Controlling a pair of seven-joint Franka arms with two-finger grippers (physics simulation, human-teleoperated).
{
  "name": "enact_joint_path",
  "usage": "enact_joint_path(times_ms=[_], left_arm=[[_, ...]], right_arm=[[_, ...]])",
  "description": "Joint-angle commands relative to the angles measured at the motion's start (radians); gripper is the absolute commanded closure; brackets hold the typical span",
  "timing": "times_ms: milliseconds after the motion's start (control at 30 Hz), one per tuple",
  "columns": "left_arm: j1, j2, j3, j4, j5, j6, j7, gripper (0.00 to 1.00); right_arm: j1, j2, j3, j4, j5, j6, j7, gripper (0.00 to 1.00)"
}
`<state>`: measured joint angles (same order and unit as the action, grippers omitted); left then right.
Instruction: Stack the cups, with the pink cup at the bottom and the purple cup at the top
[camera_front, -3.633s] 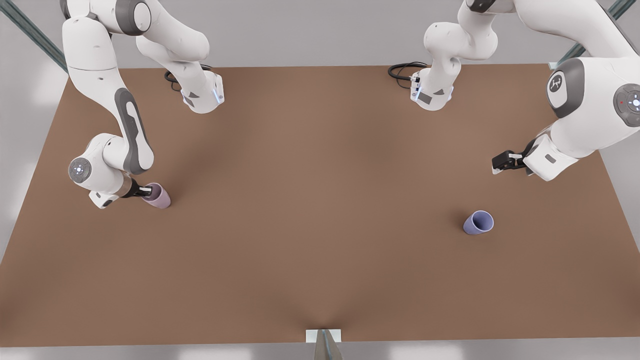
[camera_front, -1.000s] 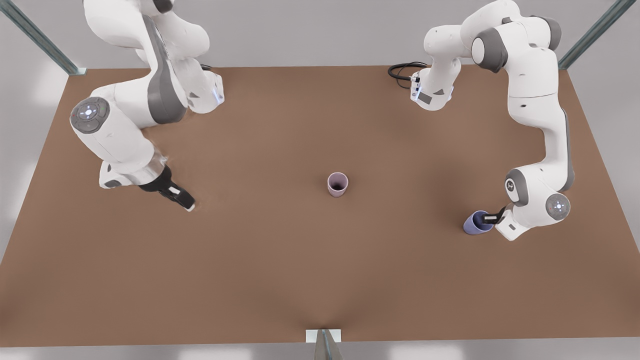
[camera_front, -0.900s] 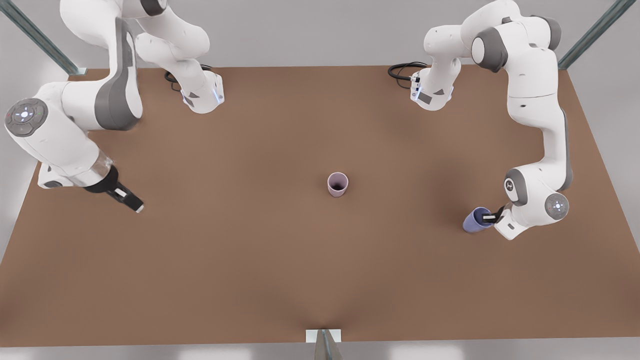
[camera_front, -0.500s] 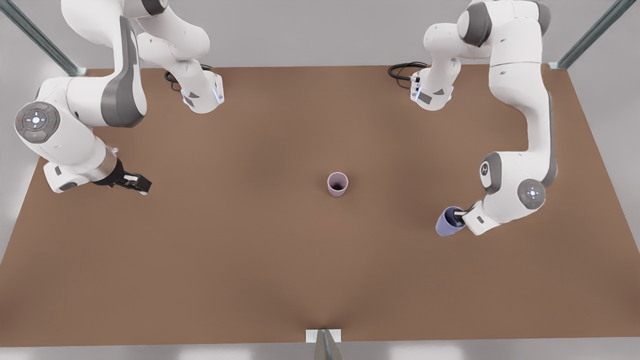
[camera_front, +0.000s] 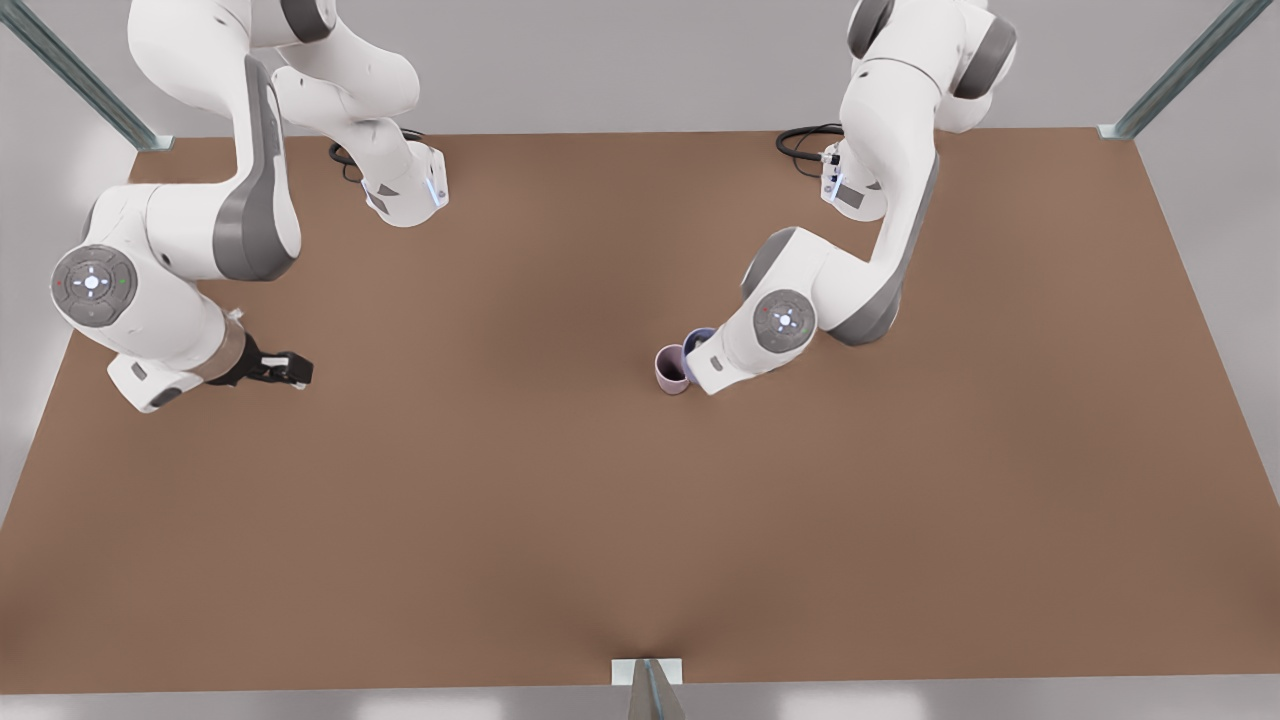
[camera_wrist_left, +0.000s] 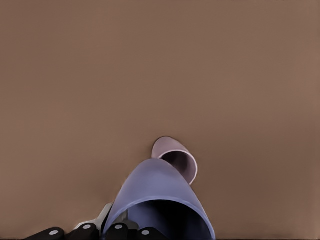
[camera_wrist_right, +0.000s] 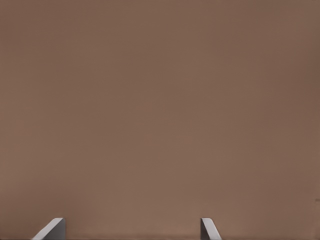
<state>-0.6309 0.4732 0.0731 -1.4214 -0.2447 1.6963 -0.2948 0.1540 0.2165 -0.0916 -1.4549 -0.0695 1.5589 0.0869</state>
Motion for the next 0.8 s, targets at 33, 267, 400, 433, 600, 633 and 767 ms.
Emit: enact_joint_path(times_ms=[33,267,400,433,600,633,767], left_arm=[[-0.003,0.018,-0.026,0.03,-0.082,-0.089,-0.681,0.79],[-0.043,0.041,-0.027,0.022,-0.087,0.013,-0.708,0.79],[-0.041,0.045,-0.027,-0.013,-0.005,0.115,-0.682,0.79],[-0.038,0.045,-0.027,-0.028,-0.004,0.167,-0.678,0.79],[-0.036,0.038,-0.029,-0.082,-0.01,0.164,-0.678,0.79],[-0.036,0.035,-0.029,-0.094,-0.008,0.166,-0.678,0.79],[-0.036,0.025,-0.027,-0.12,-0.005,0.161,-0.67,0.79]], right_arm=[[0.001,0.003,0.0,0.001,0.001,0.001,-0.136,0.0],[0.001,0.001,0.0,0.002,0.002,-0.002,-0.136,0.0],[-0.001,0.001,0.0,0.002,0.002,-0.003,-0.136,0.0],[-0.001,0.001,0.0,0.002,0.002,-0.003,-0.136,0.0],[-0.001,0.001,0.0,0.002,0.002,-0.005,-0.136,0.0],[0.001,0.001,0.0,0.002,0.002,-0.005,-0.136,0.0],[-0.001,0.001,0.0,0.002,0.002,-0.005,-0.138,0.0]])
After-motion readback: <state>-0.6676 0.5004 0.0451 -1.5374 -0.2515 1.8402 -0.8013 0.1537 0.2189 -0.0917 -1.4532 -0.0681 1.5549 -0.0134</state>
